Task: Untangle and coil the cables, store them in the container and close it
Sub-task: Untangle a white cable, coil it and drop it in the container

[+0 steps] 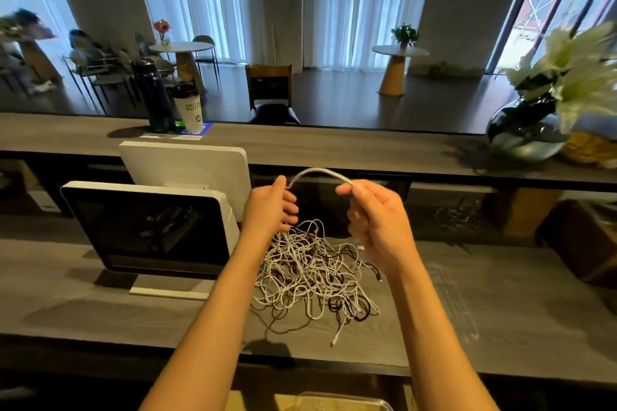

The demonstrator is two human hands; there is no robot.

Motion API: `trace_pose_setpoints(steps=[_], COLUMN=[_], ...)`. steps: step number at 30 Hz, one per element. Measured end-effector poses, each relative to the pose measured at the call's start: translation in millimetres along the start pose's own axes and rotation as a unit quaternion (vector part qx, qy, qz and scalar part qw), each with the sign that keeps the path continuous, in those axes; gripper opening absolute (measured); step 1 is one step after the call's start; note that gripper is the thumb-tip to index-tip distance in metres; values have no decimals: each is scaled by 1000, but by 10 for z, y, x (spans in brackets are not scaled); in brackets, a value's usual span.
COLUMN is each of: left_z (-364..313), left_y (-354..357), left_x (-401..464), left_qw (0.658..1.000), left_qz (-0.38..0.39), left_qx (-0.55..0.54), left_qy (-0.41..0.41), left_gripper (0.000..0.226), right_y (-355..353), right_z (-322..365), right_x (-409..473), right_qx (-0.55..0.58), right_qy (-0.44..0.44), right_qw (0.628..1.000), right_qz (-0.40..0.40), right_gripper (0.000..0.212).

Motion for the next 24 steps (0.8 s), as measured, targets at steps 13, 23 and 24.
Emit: trace_pose_setpoints(steps=[13, 23, 24], left_z=[87, 305, 229], left_y=[468, 468, 444], left_x=[-375, -382, -345], left_qw=[927, 926, 919], left_qz=[309, 298, 284], left_qx=[74, -231, -275], left_qy=[200, 3, -16], left_gripper=[35, 39, 37], right_y=[265, -255, -252], right_z=[799, 71, -61], right_x=[456, 694, 660], right_qx=[19, 117, 138], right_qy=[-33, 84, 110], right_qw=[998, 982, 977], right_qz=[45, -123, -122], right_gripper=[29, 46, 50])
Point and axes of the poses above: each hand's wrist, its own x-axis towards the middle knuckle, its own y-axis out of the palm, z = x × y, the point moved 6 cm from there along x, towards the middle knuckle, and after that the axes turned 1 degree about x, right-handed, at the moved point
